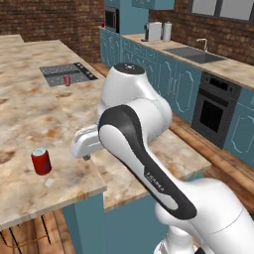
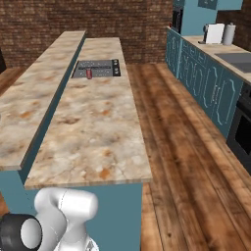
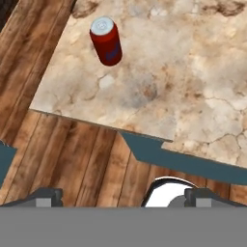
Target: Four empty soda cans are scattered around the kitchen. Gather all the cans and cluster them next to the stove for recycling.
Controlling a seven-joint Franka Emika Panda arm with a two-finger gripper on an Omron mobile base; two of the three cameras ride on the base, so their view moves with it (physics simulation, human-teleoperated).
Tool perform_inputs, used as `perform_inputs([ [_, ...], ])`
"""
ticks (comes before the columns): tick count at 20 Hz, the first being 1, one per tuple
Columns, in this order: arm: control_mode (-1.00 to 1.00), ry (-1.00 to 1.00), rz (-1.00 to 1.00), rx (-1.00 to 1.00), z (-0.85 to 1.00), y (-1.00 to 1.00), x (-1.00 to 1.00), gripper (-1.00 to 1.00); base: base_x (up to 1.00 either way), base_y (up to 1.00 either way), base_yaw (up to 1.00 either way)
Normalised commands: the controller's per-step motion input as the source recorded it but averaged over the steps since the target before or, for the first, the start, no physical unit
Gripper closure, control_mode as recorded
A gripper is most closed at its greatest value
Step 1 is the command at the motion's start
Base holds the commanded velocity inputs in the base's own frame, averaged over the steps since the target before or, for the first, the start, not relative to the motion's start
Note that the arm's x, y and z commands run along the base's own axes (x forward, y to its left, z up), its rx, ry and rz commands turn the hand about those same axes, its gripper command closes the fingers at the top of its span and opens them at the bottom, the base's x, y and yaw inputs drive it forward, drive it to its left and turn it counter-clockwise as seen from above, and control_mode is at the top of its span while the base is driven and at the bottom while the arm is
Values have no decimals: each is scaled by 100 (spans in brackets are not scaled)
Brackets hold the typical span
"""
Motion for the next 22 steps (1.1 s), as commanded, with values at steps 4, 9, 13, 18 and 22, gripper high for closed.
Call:
perform_inputs([
  [4, -100, 0, 14, 1, 6, 40, 0, -100, 0, 0, 0],
  [9, -100, -8, 4, 0, -20, 54, 11, -100, 0, 0, 0],
  [13, -100, -15, 0, 0, -16, 17, 46, -100, 0, 0, 0],
  [18, -100, -8, -1, 0, 0, 5, 71, -100, 0, 0, 0],
  [22, -100, 0, -4, 0, 0, 30, 42, -100, 0, 0, 0],
])
